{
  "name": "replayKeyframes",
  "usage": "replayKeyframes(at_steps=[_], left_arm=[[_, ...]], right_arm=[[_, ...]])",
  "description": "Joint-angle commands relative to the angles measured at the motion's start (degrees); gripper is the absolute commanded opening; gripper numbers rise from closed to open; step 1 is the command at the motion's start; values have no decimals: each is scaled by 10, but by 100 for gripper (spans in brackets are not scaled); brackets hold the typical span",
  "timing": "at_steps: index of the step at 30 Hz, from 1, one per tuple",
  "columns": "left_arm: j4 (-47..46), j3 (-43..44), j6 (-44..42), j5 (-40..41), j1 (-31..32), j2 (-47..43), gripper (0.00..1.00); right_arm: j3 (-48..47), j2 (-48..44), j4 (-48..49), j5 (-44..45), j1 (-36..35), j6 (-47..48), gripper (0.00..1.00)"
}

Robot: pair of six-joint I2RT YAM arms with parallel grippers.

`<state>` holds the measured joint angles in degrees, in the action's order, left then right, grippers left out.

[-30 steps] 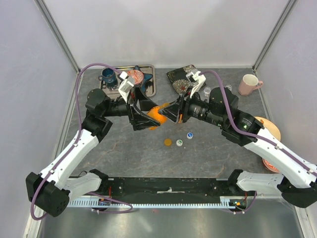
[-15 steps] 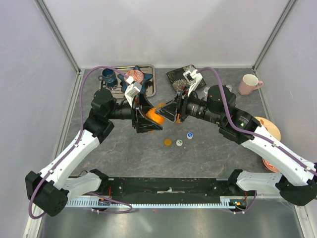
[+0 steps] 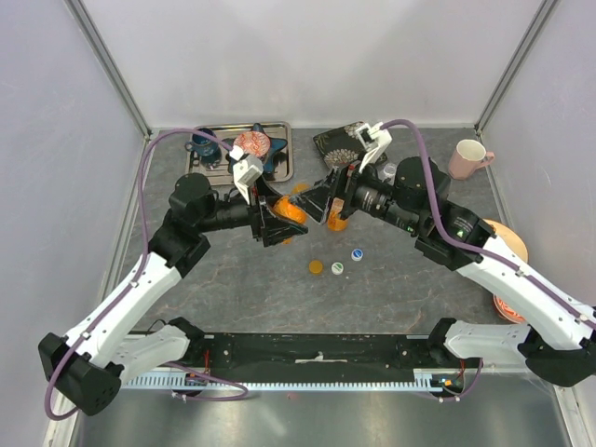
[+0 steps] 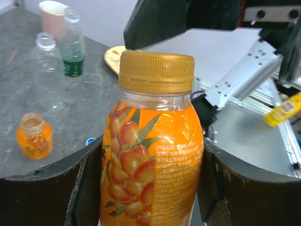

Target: Unscrew the bottle caps

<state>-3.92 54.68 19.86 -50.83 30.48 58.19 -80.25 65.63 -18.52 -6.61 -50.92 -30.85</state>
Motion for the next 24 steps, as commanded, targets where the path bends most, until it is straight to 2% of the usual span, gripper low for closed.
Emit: replayKeyframes(at_steps=[1, 3, 4, 7, 10, 14, 20, 23, 24], left_arm=[[60, 5, -96, 219, 41, -44, 51], [67, 0, -108, 289, 69, -55, 50], [68, -6, -118, 349, 78, -60, 50], [72, -11, -144, 445, 118, -70, 50], [76, -13, -165, 506, 150, -70, 49], [76, -14, -179, 543, 176, -66, 49], [75, -14, -182, 549, 187, -61, 49], [74, -15, -182, 548, 187, -60, 49], [74, -15, -182, 547, 187, -61, 49]], right_arm=[[-39, -12, 15, 90, -2, -8, 96], [-42, -5, 15, 128, -2, -17, 95], [-42, -3, 16, 143, -2, -20, 95], [-46, 10, 16, 178, -2, -38, 91], [-51, 29, 16, 180, -2, -55, 88], [-54, 54, 33, 163, -4, -68, 85], [-65, 81, 36, 154, -17, -69, 78], [-61, 86, 36, 153, -18, -68, 69], [-57, 86, 36, 152, -20, -69, 63]])
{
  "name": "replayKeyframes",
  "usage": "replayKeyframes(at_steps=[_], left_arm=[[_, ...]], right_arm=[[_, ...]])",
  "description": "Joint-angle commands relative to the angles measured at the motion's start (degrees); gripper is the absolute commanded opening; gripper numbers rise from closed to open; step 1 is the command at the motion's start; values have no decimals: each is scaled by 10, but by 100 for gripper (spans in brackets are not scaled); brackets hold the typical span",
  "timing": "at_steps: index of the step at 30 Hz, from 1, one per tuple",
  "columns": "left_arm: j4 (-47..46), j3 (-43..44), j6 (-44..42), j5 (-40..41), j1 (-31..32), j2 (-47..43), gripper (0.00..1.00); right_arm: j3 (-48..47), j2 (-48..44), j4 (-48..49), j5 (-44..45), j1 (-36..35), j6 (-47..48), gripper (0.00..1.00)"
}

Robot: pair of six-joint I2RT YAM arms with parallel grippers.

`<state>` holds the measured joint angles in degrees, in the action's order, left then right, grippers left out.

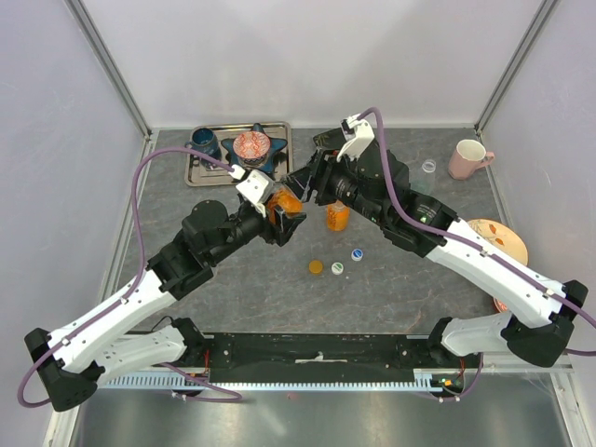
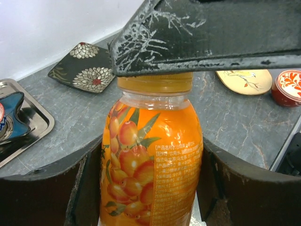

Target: Unscrew the bottle caps

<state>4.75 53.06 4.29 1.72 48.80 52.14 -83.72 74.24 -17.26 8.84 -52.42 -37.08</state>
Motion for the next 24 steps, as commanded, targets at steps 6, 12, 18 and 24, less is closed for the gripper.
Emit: replayKeyframes(at_steps=[6, 12, 18, 24], left_arm=[[-19, -1, -23, 17, 4, -1, 49], [-21, -1, -20, 16, 4, -3, 49], [-40, -3, -24, -80, 1, -20, 49], [-81, 33, 63, -427, -54, -16, 45]], right_arm=[[-13, 0, 23, -8, -5, -4, 45], [-5, 2, 28, -51, -5, 8, 33], [1, 0, 36, -117, -5, 46, 0], [10, -43, 34, -186, -1, 119, 0]])
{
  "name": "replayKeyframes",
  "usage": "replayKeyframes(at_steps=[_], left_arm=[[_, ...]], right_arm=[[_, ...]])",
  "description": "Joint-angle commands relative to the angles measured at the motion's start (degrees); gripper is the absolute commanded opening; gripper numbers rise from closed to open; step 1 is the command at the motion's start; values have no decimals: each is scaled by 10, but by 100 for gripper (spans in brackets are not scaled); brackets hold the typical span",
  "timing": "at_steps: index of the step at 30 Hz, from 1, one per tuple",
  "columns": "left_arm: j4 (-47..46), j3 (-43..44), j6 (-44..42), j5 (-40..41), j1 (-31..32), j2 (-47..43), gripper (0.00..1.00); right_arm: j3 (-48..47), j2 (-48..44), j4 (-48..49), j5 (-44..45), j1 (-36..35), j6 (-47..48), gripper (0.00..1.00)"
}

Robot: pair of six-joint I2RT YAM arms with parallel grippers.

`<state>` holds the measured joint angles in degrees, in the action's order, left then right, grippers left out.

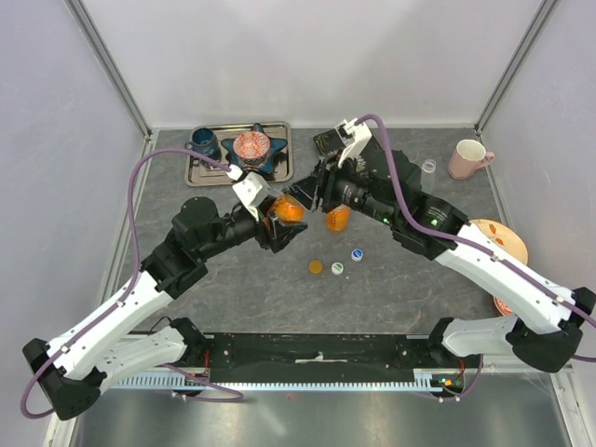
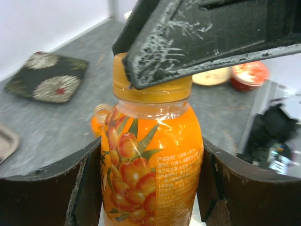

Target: Unscrew the bottle caps

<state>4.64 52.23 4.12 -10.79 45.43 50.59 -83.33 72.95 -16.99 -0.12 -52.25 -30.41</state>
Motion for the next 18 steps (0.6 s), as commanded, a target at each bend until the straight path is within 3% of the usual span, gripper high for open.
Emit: replayKeyframes(at_steps=[1, 7, 13, 18], left_arm=[[-92, 44, 85, -379, -30, 4, 45], [-302, 44, 283, -576, -75, 47, 46], [-522, 39, 463, -645, -86, 97, 46], [-622, 46, 562, -673, -86, 134, 46]], right_arm=[[9, -44, 32, -113, -1, 56, 0], [14, -75, 23, -285, -1, 114, 0], [35, -95, 30, -441, -3, 150, 0], [55, -115, 19, -515, -2, 208, 0]])
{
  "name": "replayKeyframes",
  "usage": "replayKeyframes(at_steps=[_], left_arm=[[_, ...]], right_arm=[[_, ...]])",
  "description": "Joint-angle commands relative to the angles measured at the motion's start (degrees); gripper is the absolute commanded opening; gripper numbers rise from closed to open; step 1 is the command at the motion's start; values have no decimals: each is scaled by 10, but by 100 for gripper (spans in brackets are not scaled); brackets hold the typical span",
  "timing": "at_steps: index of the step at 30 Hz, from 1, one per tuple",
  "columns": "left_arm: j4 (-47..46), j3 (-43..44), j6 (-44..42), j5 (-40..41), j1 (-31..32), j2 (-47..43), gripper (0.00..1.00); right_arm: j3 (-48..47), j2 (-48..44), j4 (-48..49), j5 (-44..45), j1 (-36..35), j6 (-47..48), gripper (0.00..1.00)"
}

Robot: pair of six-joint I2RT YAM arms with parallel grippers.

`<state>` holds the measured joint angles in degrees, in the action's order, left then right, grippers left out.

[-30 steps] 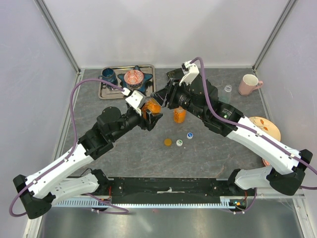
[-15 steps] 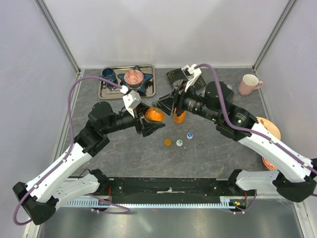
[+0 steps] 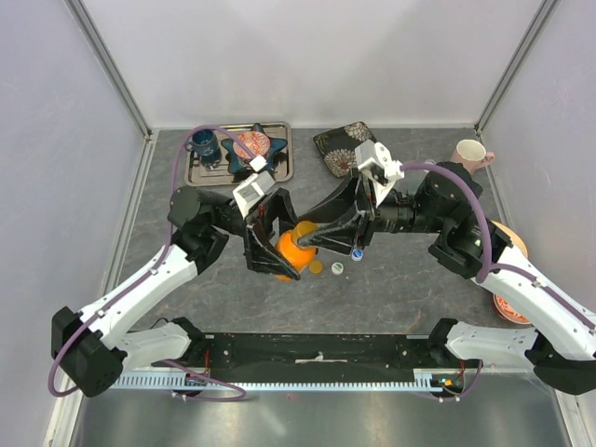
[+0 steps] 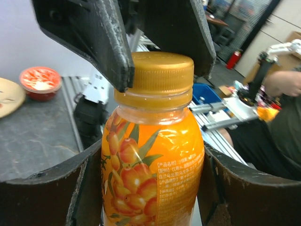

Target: Unscrew the bottle caps

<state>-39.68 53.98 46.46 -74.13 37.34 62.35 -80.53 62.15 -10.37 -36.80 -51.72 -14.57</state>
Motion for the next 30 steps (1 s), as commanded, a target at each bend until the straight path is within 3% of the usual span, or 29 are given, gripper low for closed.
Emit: replayKeyframes(at_steps=[1, 6, 9, 11, 12, 14, 17, 20, 26, 30], left_arm=[[-187, 29, 144, -42, -5, 23, 46], [-171, 28, 133, -43, -5, 27, 46], [-108, 32, 84, -42, -5, 21, 45], [-45, 38, 11, -36, -5, 9, 45], [36, 43, -18, -28, -5, 5, 45], [100, 53, -97, -18, -5, -2, 45], [188, 56, -164, 1, -5, -16, 45], [257, 60, -220, 26, -5, -27, 46], [318, 58, -274, 60, -4, -43, 46], [369, 58, -320, 163, -4, -56, 47]], right_arm=[[28, -7, -60, -160, -7, 69, 0], [28, 11, -110, -159, -7, 111, 0], [24, 17, -111, -130, -7, 101, 1], [18, 15, -106, -95, -7, 84, 18], [15, 16, -99, -88, -7, 77, 23], [5, 15, -93, -74, -7, 56, 47], [-4, 9, -79, -26, -7, 40, 75], [-19, 6, -71, 37, -7, 19, 86], [-74, 19, -68, 138, -7, -34, 98], [-106, 25, -62, 162, -7, -63, 98]])
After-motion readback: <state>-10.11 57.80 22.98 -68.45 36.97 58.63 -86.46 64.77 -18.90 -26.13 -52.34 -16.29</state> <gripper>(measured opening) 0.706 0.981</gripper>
